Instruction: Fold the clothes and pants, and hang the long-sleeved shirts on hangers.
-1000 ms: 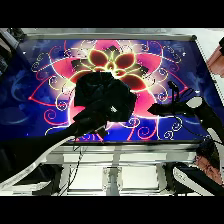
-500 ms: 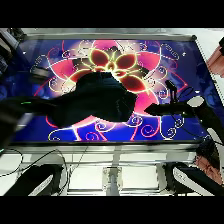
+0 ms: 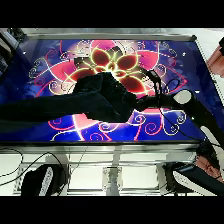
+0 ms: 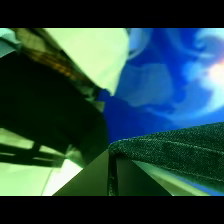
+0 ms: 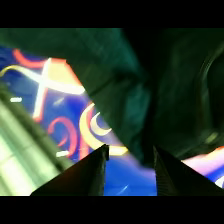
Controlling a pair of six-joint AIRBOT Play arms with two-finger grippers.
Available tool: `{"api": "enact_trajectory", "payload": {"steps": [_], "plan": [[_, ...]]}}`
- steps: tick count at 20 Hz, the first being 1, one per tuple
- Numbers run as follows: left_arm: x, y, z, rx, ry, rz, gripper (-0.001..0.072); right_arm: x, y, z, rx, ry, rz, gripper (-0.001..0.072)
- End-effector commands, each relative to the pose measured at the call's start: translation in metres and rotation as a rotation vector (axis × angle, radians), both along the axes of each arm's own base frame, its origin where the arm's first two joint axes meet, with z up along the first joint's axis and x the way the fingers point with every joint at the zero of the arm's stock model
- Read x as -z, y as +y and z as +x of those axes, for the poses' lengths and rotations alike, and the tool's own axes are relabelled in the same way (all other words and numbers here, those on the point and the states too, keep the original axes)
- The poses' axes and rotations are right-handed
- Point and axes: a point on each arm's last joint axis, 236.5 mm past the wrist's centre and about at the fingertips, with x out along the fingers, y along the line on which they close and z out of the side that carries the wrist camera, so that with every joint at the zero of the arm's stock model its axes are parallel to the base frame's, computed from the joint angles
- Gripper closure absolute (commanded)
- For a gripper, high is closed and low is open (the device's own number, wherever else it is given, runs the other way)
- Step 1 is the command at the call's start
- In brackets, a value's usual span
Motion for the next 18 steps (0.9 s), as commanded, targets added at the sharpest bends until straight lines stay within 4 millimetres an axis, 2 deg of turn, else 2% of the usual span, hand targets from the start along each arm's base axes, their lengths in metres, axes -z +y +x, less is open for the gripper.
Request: {"api": "enact_trajectory", "payload": {"steps": [1, 5, 8, 10, 14, 18], "plan": [[0.009, 0.024, 0.011, -0.039, 0.083, 0.057, 0.0686, -0.006, -0.014, 0.042, 0.011, -0.121, -0.12, 0.0214], [0.02, 0.043, 0.023, -0.06, 0.188, 0.124, 0.0687, 0.045, -0.028, 0.077, -0.085, 0.061, -0.182, 0.02], [0.029, 0.053, 0.022, -0.078, 0.234, 0.122, 0.0686, 0.087, -0.045, 0.084, -0.274, 0.215, -0.261, 0.02], [0.031, 0.063, 0.016, -0.111, 0.238, 0.116, 0.0686, 0.111, -0.062, 0.095, -0.319, 0.275, -0.323, 0.02], [0.034, 0.074, 0.008, -0.152, 0.231, 0.101, 0.0686, 0.13, -0.061, 0.122, -0.354, 0.234, -0.345, 0.0201], [0.042, 0.076, 0.012, -0.151, 0.238, 0.081, 0.0686, 0.141, -0.06, 0.125, -0.4, 0.216, -0.356, 0.0201]]}}
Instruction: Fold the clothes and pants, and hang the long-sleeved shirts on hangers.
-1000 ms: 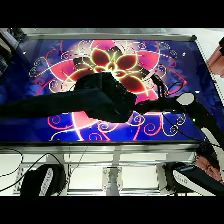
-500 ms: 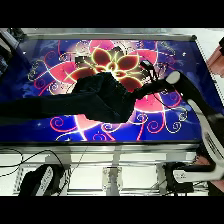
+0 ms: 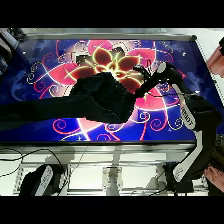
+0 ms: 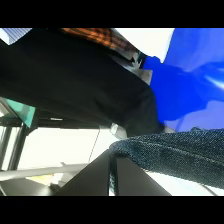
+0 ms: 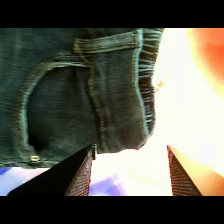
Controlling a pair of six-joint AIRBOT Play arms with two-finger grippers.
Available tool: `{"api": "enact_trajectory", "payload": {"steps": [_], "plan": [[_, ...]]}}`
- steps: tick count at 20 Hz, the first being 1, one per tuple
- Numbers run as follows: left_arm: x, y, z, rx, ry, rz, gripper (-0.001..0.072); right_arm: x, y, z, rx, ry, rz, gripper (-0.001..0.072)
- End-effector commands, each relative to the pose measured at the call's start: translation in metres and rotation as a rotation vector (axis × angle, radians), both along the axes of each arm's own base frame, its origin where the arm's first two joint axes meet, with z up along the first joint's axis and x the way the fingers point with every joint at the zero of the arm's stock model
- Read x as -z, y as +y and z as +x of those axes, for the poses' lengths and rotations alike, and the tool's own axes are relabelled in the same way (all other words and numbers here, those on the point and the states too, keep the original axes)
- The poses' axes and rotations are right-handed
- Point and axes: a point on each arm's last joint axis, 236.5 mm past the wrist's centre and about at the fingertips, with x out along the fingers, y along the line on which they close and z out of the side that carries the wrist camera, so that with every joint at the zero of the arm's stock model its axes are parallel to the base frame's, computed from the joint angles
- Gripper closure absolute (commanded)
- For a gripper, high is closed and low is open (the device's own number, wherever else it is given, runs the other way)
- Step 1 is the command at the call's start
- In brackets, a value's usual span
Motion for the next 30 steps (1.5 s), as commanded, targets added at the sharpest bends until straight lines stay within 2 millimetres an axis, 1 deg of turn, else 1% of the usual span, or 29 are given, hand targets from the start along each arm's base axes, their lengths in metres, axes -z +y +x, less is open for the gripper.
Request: {"api": "enact_trajectory", "payload": {"steps": [1, 2, 4, 6, 9, 10, 11, 12, 13, 14, 15, 16, 17, 18, 19, 20, 22, 24, 25, 26, 27, 28, 30], "plan": [[0.009, 0.002, 0.004, -0.004, 0.005, -0.025, 0.0686, 0.015, 0.0, 0.0, -0.053, 0.014, -0.013, 0.0201], [0.012, 0.002, 0.005, -0.003, 0.009, -0.035, 0.0686, 0.018, 0.0, -0.002, -0.057, 0.027, -0.015, 0.02], [0.016, 0.002, 0.007, -0.003, 0.018, -0.043, 0.0686, 0.024, 0.006, -0.008, -0.067, 0.054, -0.004, 0.02], [0.016, 0.002, 0.007, -0.003, 0.019, -0.044, 0.0686, 0.026, 0.017, -0.012, -0.068, 0.074, 0.03, 0.0201], [0.017, 0.002, 0.007, -0.006, 0.022, -0.046, 0.0686, 0.028, 0.039, -0.016, -0.061, 0.102, 0.104, 0.0205], [0.017, 0.002, 0.007, -0.006, 0.021, -0.045, 0.0686, 0.029, 0.044, -0.017, -0.061, 0.111, 0.116, 0.0246], [0.017, 0.002, 0.007, -0.006, 0.021, -0.045, 0.0686, 0.031, 0.048, -0.019, -0.061, 0.119, 0.123, 0.0353], [0.017, 0.002, 0.007, -0.005, 0.021, -0.045, 0.0686, 0.03, 0.051, -0.019, -0.052, 0.123, 0.124, 0.0528], [0.017, 0.002, 0.007, -0.005, 0.021, -0.045, 0.0686, 0.024, 0.054, -0.017, -0.028, 0.132, 0.126, 0.0688], [0.018, 0.001, 0.008, -0.003, 0.017, -0.051, 0.0686, 0.014, 0.055, -0.016, -0.016, 0.141, 0.128, 0.0694], [0.019, -0.002, 0.011, 0.004, 0.004, -0.068, 0.0686, -0.004, 0.052, -0.011, -0.003, 0.144, 0.129, 0.0694], [0.023, -0.007, 0.016, 0.016, -0.018, -0.098, 0.0687, -0.029, 0.047, -0.005, 0.018, 0.128, 0.127, 0.0695], [0.024, -0.012, 0.021, 0.029, -0.044, -0.127, 0.0687, -0.058, 0.039, 0.004, 0.049, 0.094, 0.125, 0.0695], [0.023, -0.017, 0.028, 0.044, -0.074, -0.151, 0.0687, -0.093, 0.024, 0.015, 0.099, 0.032, 0.112, 0.0695], [0.02, -0.021, 0.033, 0.068, -0.086, -0.162, 0.0687, -0.127, 0.005, 0.025, 0.16, -0.046, 0.094, 0.0695], [0.016, -0.026, 0.04, 0.097, -0.107, -0.176, 0.0687, -0.164, -0.02, 0.029, 0.226, -0.128, 0.07, 0.0695], [0.001, -0.036, 0.059, 0.143, -0.198, -0.21, 0.0687, -0.228, -0.075, 0.022, 0.363, -0.259, 0.023, 0.0696], [-0.009, -0.05, 0.084, 0.202, -0.25, -0.282, 0.0688, -0.277, -0.122, 0.007, 0.537, -0.336, 0.039, 0.0696], [-0.013, -0.059, 0.098, 0.23, -0.275, -0.336, 0.0688, -0.292, -0.142, 0.001, 0.619, -0.354, 0.05, 0.0696], [-0.014, -0.067, 0.111, 0.255, -0.281, -0.387, 0.0688, -0.3, -0.162, -0.005, 0.71, -0.355, 0.06, 0.0696], [-0.013, -0.072, 0.122, 0.276, -0.272, -0.43, 0.0688, -0.303, -0.179, -0.009, 0.784, -0.345, 0.066, 0.0696], [-0.011, -0.073, 0.132, 0.282, -0.262, -0.46, 0.0688, -0.301, -0.197, -0.012, 0.861, -0.32, 0.072, 0.0697], [0.001, -0.072, 0.145, 0.309, -0.205, -0.481, 0.0688, -0.286, -0.222, -0.022, 0.954, -0.241, 0.068, 0.0697]]}}
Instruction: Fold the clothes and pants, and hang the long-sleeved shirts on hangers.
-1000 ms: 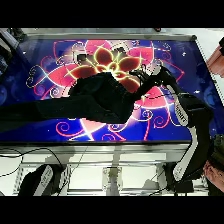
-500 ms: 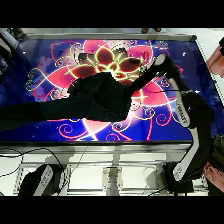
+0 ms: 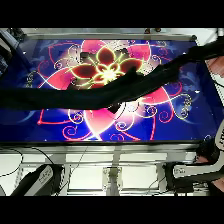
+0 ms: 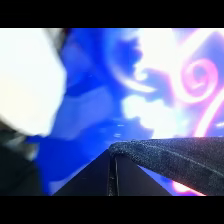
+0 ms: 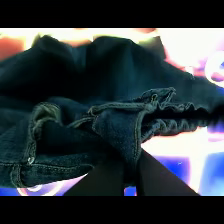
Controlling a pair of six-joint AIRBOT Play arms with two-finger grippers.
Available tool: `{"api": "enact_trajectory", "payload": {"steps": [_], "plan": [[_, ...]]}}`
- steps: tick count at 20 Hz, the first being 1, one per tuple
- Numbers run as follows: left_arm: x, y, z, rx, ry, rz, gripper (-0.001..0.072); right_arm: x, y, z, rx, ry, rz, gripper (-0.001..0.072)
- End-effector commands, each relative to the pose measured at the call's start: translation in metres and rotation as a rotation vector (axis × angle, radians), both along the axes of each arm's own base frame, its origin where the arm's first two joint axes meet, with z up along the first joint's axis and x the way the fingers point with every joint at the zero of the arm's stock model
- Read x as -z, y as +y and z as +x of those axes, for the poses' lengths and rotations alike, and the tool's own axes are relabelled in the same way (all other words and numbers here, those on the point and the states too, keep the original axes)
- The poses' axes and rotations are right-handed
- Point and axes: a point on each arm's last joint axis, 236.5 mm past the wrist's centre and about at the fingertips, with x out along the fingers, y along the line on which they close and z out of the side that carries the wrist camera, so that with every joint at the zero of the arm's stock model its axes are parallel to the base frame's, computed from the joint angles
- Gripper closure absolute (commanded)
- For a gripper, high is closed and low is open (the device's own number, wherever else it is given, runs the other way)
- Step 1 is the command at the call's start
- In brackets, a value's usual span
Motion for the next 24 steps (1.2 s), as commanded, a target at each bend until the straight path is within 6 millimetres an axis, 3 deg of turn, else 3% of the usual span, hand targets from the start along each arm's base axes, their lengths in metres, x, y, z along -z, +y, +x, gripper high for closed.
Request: {"api": "enact_trajectory", "payload": {"steps": [1, 4, 6, 7, 8, 9, 11, 12, 14, 15, 16, 18, 21, 24], "plan": [[0.019, -0.012, 0.029, 0.09, 0.057, -0.08, 0.0688, 0.007, -0.049, -0.024, 0.211, 0.085, 0.073, 0.0697], [0.07, -0.011, 0.031, 0.091, 0.211, -0.156, 0.0688, 0.042, -0.052, -0.029, 0.244, 0.216, 0.123, 0.0697], [0.108, -0.015, 0.025, 0.079, 0.353, -0.243, 0.0688, 0.068, -0.05, -0.022, 0.267, 0.292, 0.16, 0.0697], [0.117, -0.021, 0.031, 0.062, 0.382, -0.312, 0.0688, 0.077, -0.049, -0.013, 0.273, 0.301, 0.188, 0.0697], [0.114, -0.026, 0.044, 0.048, 0.361, -0.38, 0.0688, 0.079, -0.048, 0.0, 0.269, 0.284, 0.225, 0.0697], [0.099, -0.031, 0.065, 0.039, 0.297, -0.443, 0.0688, 0.071, -0.046, 0.014, 0.267, 0.243, 0.265, 0.0697], [0.047, -0.041, 0.108, 0.102, 0.127, -0.494, 0.0688, 0.033, -0.046, 0.047, 0.278, 0.071, 0.385, 0.0698], [0.018, -0.039, 0.122, 0.127, 0.049, -0.47, 0.0687, 0.015, -0.045, 0.055, 0.277, 0.004, 0.461, 0.0697], [-0.023, -0.029, 0.127, 0.135, -0.034, -0.389, 0.0688, -0.011, -0.046, 0.056, 0.261, -0.053, 0.596, 0.0697], [-0.027, -0.019, 0.12, 0.116, -0.019, -0.346, 0.0688, -0.012, -0.052, 0.049, 0.262, -0.04, 0.613, 0.0697], [-0.019, -0.01, 0.105, 0.099, 0.056, -0.308, 0.0687, -0.004, -0.06, 0.038, 0.267, 0.0, 0.6, 0.0697], [0.013, -0.002, 0.081, 0.054, 0.172, -0.357, 0.0687, 0.039, -0.093, 0.003, 0.345, 0.16, 0.453, 0.0697], [0.068, -0.003, 0.05, 0.016, 0.357, -0.405, 0.0687, 0.1, -0.147, -0.068, 0.465, 0.425, 0.158, 0.0697], [0.119, -0.005, 0.012, 0.007, 0.533, -0.387, 0.0687, 0.123, -0.149, -0.088, 0.497, 0.476, 0.177, 0.0697]]}}
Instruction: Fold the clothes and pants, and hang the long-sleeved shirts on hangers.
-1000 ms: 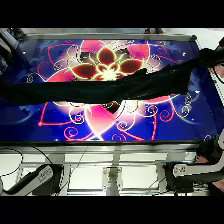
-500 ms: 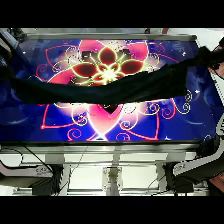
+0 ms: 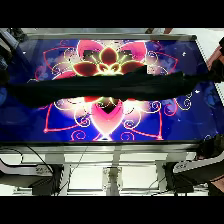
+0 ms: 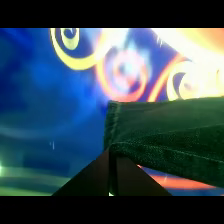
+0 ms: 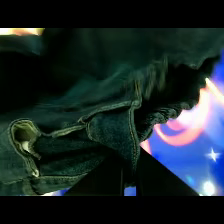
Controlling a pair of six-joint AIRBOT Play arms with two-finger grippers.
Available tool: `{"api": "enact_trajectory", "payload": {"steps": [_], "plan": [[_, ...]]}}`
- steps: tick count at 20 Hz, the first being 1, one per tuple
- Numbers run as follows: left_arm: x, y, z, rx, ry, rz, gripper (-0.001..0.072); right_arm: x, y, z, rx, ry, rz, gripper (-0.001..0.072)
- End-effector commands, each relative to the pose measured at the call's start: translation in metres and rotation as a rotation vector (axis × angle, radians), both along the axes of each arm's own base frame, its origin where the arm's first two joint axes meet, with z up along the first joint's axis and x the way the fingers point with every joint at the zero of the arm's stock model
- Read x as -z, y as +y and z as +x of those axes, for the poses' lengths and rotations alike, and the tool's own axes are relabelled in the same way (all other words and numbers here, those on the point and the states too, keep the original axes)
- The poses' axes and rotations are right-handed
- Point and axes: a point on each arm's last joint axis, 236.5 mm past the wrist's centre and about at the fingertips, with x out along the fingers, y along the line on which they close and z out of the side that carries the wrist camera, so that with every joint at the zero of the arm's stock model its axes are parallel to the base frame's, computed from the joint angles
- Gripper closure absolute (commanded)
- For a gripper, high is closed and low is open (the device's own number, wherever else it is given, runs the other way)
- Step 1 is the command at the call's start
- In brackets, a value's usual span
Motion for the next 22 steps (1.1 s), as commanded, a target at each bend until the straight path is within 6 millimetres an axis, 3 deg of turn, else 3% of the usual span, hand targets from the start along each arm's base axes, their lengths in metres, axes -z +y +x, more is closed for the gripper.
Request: {"api": "enact_trajectory", "payload": {"steps": [1, 6, 9, 14, 20, 21, 22], "plan": [[0.056, 0.0, -0.051, 0.04, 0.207, 0.022, 0.0687, 0.044, -0.019, -0.055, 0.028, 0.206, -0.064, 0.0697], [0.102, -0.036, -0.131, 0.194, 0.37, -0.022, 0.0687, 0.093, -0.018, -0.135, 0.033, 0.454, -0.129, 0.0697], [0.121, -0.047, -0.175, 0.216, 0.426, -0.006, 0.0687, 0.117, -0.01, -0.174, 0.044, 0.491, -0.147, 0.0697], [0.136, -0.066, -0.212, 0.232, 0.443, -0.013, 0.0686, 0.132, -0.016, -0.237, 0.095, 0.562, -0.146, 0.0696], [0.152, -0.065, -0.238, 0.268, 0.547, 0.019, 0.067, 0.136, -0.011, -0.258, 0.158, 0.597, -0.096, 0.0695], [0.152, -0.066, -0.237, 0.279, 0.55, 0.025, 0.052, 0.137, -0.011, -0.259, 0.157, 0.597, -0.096, 0.0694], [0.152, -0.064, -0.235, 0.291, 0.549, 0.047, 0.0325, 0.137, -0.011, -0.259, 0.157, 0.597, -0.097, 0.0659]]}}
